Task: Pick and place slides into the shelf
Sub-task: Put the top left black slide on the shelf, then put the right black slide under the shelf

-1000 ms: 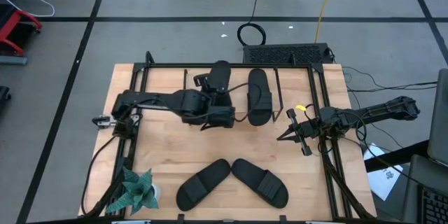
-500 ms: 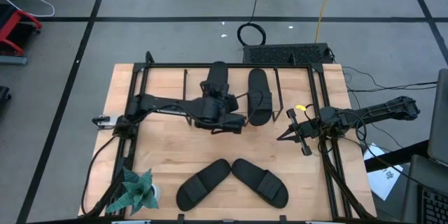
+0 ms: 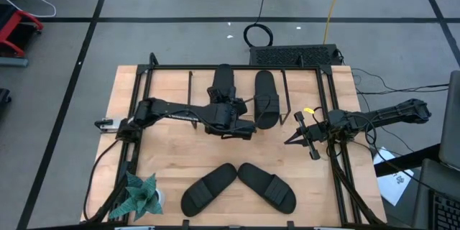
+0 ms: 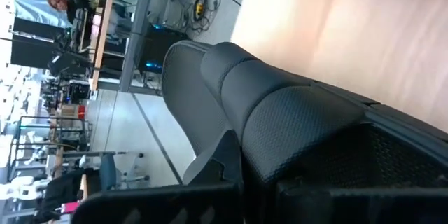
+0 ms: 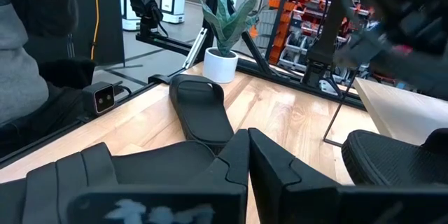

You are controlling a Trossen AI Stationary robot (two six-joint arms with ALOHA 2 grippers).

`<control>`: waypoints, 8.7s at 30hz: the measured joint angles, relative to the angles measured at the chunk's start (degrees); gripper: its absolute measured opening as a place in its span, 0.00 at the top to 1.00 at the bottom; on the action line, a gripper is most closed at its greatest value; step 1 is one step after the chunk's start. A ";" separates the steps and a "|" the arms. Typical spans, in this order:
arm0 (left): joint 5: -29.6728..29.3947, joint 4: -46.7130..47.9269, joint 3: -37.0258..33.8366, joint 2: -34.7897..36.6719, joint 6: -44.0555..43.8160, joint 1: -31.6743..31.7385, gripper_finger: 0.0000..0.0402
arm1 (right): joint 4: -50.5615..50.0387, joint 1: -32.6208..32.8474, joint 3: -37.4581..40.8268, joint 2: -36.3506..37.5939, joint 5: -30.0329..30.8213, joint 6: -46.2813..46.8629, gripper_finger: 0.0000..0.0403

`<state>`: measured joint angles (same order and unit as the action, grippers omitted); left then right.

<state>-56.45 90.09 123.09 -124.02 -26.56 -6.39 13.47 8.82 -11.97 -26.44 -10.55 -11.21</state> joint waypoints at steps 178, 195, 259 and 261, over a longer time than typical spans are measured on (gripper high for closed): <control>14.78 -93.05 -95.65 84.50 35.73 -25.32 1.00 | 14.78 0.04 0.00 -5.72 7.52 3.11 1.00; 15.89 -96.31 -106.39 87.41 33.95 -25.51 1.00 | 13.20 0.02 0.00 -6.26 7.54 0.84 1.00; 15.39 -117.11 -113.20 89.91 56.05 -25.51 0.99 | 3.38 24.08 -9.27 -15.56 40.62 -17.47 0.79; 15.39 -117.09 -113.20 89.91 55.87 -25.51 0.99 | 2.42 26.70 -9.40 -16.77 45.18 -16.24 0.76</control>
<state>-41.06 -27.01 9.89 -34.11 29.31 -31.90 15.89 35.53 -21.37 -43.21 34.63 -27.45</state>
